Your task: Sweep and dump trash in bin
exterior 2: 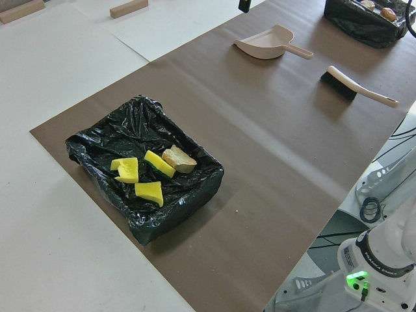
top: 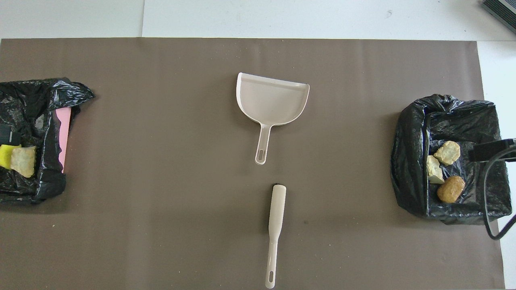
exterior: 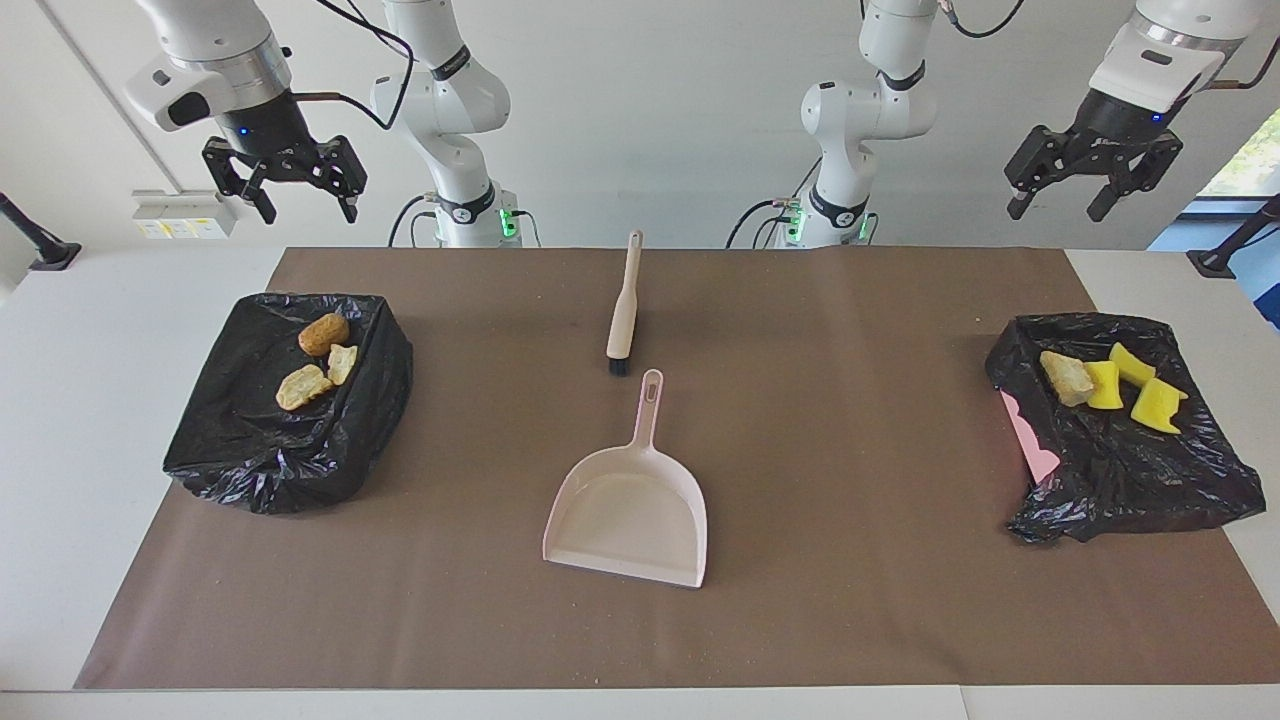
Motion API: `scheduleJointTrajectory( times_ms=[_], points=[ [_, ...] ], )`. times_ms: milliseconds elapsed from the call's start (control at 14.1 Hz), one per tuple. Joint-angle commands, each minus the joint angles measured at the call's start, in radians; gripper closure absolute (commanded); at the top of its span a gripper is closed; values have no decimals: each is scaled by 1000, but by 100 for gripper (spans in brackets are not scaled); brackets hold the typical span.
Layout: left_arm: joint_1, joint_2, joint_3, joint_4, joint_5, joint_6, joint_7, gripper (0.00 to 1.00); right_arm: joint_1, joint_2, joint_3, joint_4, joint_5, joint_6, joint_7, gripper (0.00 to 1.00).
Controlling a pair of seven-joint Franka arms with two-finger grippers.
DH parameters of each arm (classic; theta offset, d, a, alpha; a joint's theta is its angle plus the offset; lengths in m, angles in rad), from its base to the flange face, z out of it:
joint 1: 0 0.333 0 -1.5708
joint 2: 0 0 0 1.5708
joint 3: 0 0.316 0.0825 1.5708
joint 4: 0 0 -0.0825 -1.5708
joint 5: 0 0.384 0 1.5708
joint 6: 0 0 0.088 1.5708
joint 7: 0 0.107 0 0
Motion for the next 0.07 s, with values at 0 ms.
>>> scheduleJointTrajectory(
  times_ms=[0],
  points=[
    [4, -33, -5, -46, -9, 22, 3, 0, -13, -30, 6, -39, 0, 25, -14, 0]
  ],
)
